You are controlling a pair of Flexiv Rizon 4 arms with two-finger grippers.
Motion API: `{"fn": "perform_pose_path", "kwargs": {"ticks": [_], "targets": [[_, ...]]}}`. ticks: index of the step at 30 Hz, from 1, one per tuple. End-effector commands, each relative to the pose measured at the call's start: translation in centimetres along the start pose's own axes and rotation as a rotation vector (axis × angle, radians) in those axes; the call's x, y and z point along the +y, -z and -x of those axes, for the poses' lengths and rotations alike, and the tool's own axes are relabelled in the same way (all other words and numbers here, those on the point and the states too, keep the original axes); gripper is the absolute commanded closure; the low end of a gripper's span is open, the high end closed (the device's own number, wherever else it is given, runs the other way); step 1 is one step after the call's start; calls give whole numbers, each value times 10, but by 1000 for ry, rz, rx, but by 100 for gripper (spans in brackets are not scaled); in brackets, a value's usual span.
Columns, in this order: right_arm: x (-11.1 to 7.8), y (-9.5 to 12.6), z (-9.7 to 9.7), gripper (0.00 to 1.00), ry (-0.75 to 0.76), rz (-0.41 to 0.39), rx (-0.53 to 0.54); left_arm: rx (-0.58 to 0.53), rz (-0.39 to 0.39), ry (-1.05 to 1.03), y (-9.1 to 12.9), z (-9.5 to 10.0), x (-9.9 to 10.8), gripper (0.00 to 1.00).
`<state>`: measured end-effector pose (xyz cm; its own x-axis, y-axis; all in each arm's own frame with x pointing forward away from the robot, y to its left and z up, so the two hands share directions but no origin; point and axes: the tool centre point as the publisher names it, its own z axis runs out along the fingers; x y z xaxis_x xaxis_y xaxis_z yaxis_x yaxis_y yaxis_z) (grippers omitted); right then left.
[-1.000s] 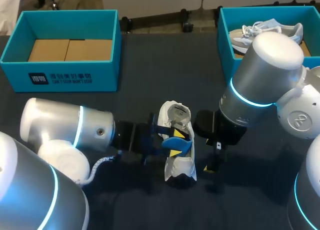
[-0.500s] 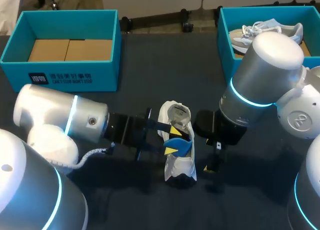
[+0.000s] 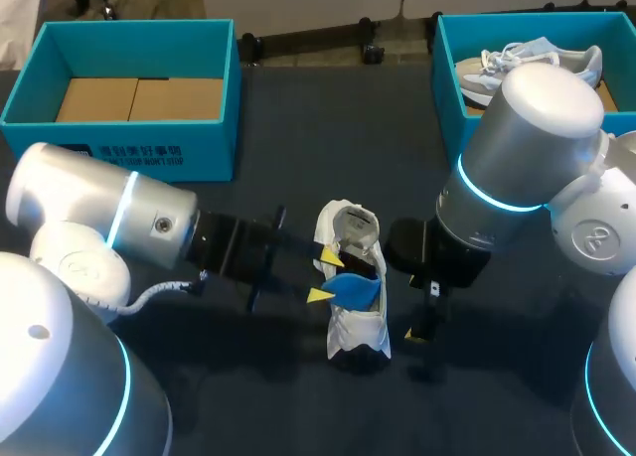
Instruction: Take the shoe out of the shoebox, open the shoe tongue, remove and reinsert the insole, then place the shoe into the shoebox
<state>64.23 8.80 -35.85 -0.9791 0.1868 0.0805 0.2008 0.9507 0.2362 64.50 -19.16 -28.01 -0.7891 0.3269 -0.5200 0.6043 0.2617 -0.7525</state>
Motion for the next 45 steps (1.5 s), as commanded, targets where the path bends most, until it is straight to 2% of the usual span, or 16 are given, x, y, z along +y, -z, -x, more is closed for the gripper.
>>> {"fn": "perform_pose_path", "kwargs": {"ticks": [1, 11, 20, 24, 33, 39, 45], "targets": [[0, -2, -1, 0, 0, 0, -2, 15, -12, -4, -9, -1, -4, 59], [0, -2, -1, 0, 0, 0, -2, 86, -20, -38, -11, -2, -19, 58], [0, -2, -1, 0, 0, 0, -2, 151, -58, -1, 15, -2, -29, 55], [0, -2, -1, 0, 0, 0, -2, 164, -38, -29, 22, -1, -32, 55], [0, -2, -1, 0, 0, 0, -2, 228, 51, -56, 42, 6, -18, 54], [-1, 0, 0, 0, 8, 0, -3, 289, 83, -79, 45, 12, -5, 53], [-24, 24, 2, 0, 28, -7, 9, 355, 119, -99, 45, 22, 6, 55]]}}
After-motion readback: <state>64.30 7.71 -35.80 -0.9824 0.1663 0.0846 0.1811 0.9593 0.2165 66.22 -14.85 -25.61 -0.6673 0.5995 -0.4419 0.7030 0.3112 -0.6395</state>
